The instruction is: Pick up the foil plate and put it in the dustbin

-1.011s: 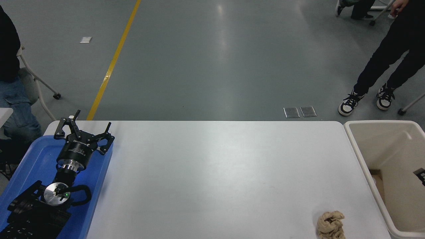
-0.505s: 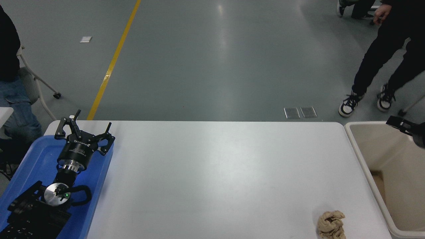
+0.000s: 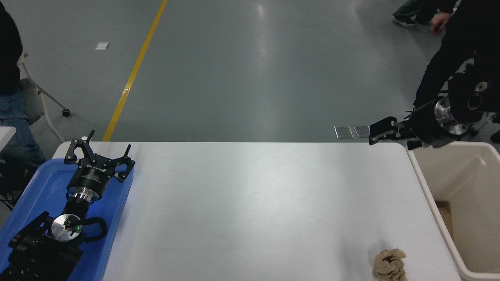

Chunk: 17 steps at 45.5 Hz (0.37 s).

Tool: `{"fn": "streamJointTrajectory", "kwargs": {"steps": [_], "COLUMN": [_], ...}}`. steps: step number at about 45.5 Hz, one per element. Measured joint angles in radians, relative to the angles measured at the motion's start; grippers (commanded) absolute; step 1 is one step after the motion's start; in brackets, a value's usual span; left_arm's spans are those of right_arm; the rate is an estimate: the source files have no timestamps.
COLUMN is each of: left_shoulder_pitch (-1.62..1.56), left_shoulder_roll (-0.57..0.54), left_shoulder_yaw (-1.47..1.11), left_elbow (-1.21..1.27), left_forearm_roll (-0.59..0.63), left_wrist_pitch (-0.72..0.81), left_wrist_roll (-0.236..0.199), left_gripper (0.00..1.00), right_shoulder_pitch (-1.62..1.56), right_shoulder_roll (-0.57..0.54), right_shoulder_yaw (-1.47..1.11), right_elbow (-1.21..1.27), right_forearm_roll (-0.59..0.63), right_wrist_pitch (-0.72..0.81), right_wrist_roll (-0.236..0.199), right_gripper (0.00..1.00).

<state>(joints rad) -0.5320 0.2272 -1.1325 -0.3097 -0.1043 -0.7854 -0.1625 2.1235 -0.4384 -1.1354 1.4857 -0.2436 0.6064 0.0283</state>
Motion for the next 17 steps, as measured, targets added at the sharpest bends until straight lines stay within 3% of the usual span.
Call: {"fn": "streamJointTrajectory", "kwargs": {"steps": [17], "left_shoulder_pitch": [0.002], "left_shoulder_roll": [-0.001], "left_shoulder_yaw": [-0.002], "left_elbow": [0.0], "left_forearm_roll": [-0.001], "left_wrist_pitch": [0.0], "left_wrist_roll": [-0.001], "left_gripper": [0.99], "right_shoulder_pitch": [0.037], "right_shoulder_roll": [0.13], "right_shoulder_yaw": [-0.016], "right_elbow": [0.047], "right_forearm_roll": [0.045], "right_wrist_pitch": [0.116], "right_wrist_roll": [-0.001], "right_gripper": [1.0]}}
